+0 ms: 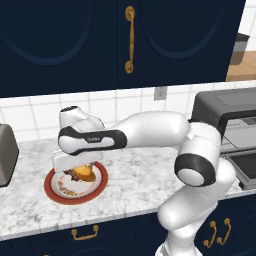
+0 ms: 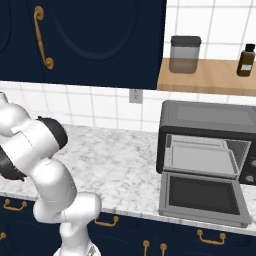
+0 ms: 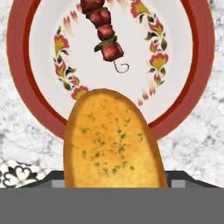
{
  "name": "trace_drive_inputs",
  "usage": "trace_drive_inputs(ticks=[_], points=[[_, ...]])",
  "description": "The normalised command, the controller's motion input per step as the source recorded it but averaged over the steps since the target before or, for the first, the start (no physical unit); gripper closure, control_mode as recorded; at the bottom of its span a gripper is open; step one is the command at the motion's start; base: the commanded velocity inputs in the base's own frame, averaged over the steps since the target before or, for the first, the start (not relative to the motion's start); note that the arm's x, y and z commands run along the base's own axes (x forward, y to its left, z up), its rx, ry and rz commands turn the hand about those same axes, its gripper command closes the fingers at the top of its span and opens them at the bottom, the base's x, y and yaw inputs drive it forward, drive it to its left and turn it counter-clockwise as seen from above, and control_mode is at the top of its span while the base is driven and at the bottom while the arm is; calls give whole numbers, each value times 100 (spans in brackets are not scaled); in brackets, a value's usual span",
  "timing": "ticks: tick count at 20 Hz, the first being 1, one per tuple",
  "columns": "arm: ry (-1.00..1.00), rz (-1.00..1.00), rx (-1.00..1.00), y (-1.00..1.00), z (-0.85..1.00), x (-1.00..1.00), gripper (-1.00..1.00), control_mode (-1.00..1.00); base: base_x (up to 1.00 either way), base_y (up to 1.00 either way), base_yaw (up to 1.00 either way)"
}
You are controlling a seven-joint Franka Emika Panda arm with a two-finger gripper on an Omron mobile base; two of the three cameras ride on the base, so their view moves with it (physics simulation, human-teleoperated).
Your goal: Pick up the kebab skewer and baguette bread, and place them inside the toaster oven. Close the toaster oven door and start by setting the timer.
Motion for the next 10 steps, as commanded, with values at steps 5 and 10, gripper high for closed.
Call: trace_drive_inputs(ticks=[5,10], points=[[3,-37,7,-100,50,-43,100,-100,0,0,0],[1,-32,9,-100,35,-35,100,-100,0,0,0]])
